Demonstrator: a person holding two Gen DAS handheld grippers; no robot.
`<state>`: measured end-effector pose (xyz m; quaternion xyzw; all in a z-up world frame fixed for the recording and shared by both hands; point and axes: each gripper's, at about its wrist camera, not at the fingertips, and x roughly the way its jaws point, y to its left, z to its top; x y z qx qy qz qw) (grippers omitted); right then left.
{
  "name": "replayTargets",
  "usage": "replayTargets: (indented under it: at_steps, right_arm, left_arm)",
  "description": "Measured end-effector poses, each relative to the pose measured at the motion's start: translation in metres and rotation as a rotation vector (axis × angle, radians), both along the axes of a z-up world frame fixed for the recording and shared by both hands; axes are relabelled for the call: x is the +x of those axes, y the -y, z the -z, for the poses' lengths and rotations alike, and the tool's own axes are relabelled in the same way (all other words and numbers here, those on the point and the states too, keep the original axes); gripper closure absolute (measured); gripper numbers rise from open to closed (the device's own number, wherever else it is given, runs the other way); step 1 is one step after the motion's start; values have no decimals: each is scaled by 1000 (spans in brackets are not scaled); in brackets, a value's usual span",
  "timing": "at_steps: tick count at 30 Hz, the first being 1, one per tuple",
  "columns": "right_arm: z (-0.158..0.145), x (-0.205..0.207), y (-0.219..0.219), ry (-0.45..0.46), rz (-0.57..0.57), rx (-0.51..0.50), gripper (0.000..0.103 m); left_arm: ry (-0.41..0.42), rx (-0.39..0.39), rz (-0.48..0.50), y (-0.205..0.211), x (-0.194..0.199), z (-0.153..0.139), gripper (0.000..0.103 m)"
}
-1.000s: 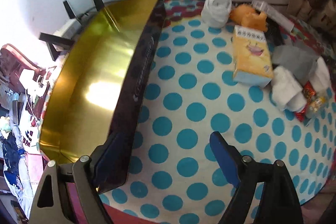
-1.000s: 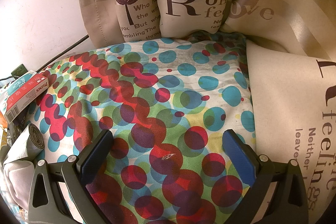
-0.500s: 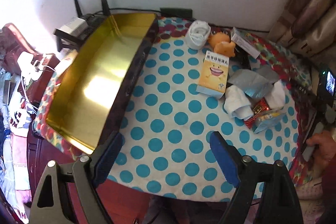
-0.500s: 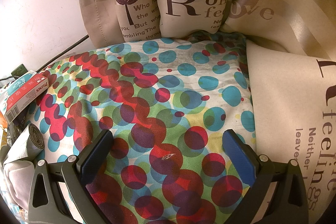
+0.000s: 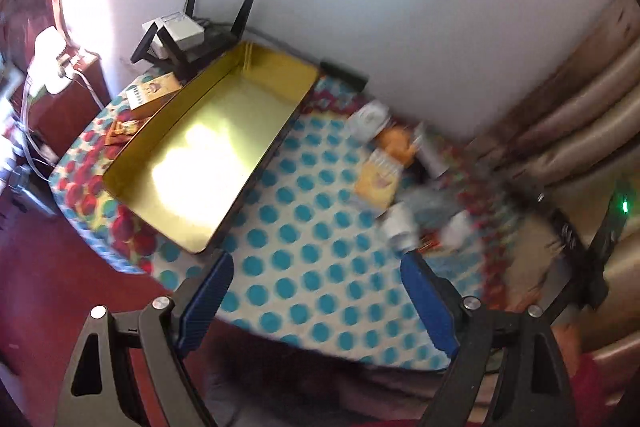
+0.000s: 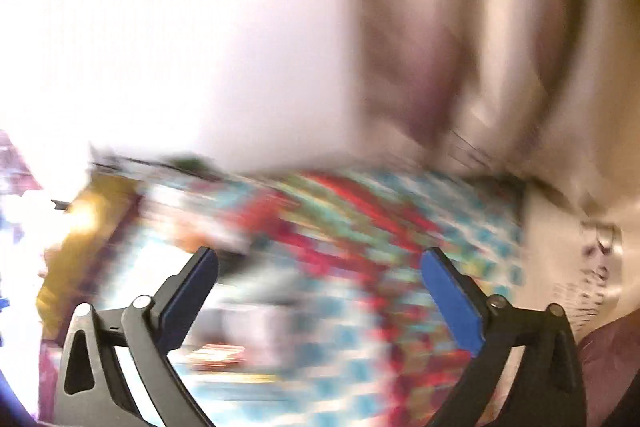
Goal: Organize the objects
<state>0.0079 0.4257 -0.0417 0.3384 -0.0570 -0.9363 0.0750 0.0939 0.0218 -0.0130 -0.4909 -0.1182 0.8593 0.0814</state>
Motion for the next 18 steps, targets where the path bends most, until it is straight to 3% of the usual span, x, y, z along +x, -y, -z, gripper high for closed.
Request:
replayTargets:
  at_steps: [2,5,7,9,12,15,18]
  right_arm:
    - [-39,23,42,-73,-113,-28,0]
    - [-77,45,105,-84,-268,-61,0]
    - [-102,58,141,-117,-304,-7,0]
    - [-114,67,170,-156,-297,83,0]
    - [-117,63,199,-144,-202,150,0]
    - [-113,49,213,-138,-131,176,0]
    - [-104,47,222,-109,-63,198,0]
  left_arm:
    - [-15,-32,-8,5,-1,-12,15]
    - [-110,-284,-52,-1,-6,-31,15]
    - [-138,-363,-120,4,-14,-34,15]
    - [-81,-365,-206,19,-29,-30,15]
    - [-115,-415,-267,30,-39,-30,15]
    - [-139,-465,-262,29,-44,-28,15]
    - [-135,-467,-213,31,-44,-22,15]
